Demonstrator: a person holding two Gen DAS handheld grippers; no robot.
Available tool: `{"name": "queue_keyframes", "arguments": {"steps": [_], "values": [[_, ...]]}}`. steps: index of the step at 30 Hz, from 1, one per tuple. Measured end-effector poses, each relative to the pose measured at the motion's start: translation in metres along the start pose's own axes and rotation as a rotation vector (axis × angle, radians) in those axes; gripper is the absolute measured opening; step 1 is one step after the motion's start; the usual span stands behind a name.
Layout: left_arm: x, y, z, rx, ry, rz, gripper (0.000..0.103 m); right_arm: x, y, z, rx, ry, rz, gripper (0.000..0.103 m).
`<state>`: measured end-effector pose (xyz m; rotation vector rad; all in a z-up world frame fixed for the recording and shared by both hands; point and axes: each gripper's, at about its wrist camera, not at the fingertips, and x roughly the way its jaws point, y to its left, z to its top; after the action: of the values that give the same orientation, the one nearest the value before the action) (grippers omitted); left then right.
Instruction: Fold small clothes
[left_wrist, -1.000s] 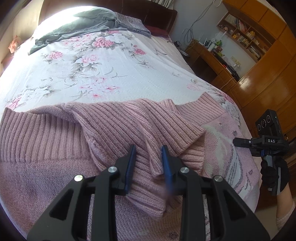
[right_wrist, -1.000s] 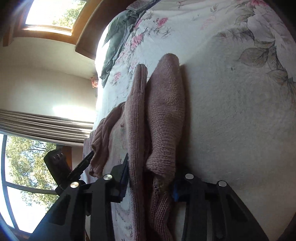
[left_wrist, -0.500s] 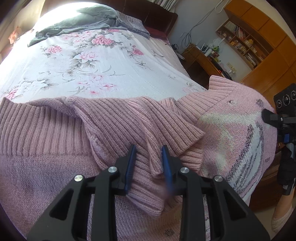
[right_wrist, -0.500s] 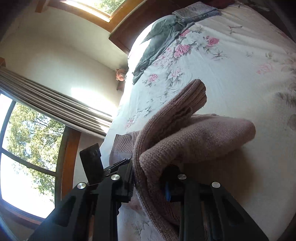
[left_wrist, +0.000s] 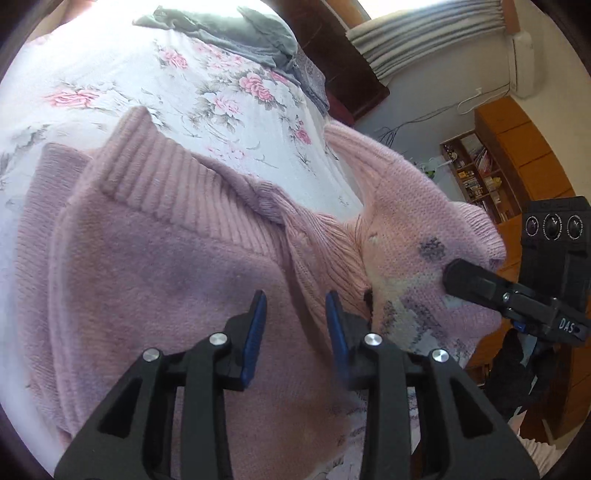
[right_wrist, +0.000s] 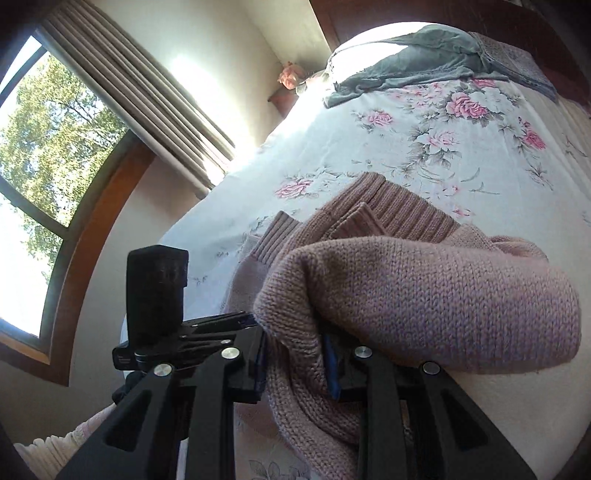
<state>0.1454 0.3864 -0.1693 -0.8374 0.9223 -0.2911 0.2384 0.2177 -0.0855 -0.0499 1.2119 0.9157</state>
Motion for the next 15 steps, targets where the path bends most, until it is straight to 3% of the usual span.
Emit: {"name": "queue_keyframes", "arguments": {"steps": [4, 7, 10, 12, 15], "values": [[-0.036, 0.018, 0.019, -0.070, -0.088, -0.039, 0.034, 0.026, 0.009, -0.004, -0.016, 0.037, -0.018, 0.025], [-0.046, 0.010, 0.040, -0.045, -0.108, -0.065, 0.039, 0.042, 0.010, -0.011, -0.013, 0.049, -0.033, 0.027], [-0.040, -0.008, 0.052, 0.011, -0.054, -0.128, 0.055, 0.055, 0.012, -0.018, -0.013, 0.052, -0.037, 0.029], [-0.032, -0.017, 0.056, 0.042, 0.004, -0.152, 0.056, 0.060, 0.011, -0.025, 0.003, 0.044, -0.023, 0.031], [-0.012, -0.027, 0.061, 0.087, 0.066, -0.070, 0.060, 0.060, 0.005, -0.030, 0.045, 0.017, 0.018, 0.035]]}}
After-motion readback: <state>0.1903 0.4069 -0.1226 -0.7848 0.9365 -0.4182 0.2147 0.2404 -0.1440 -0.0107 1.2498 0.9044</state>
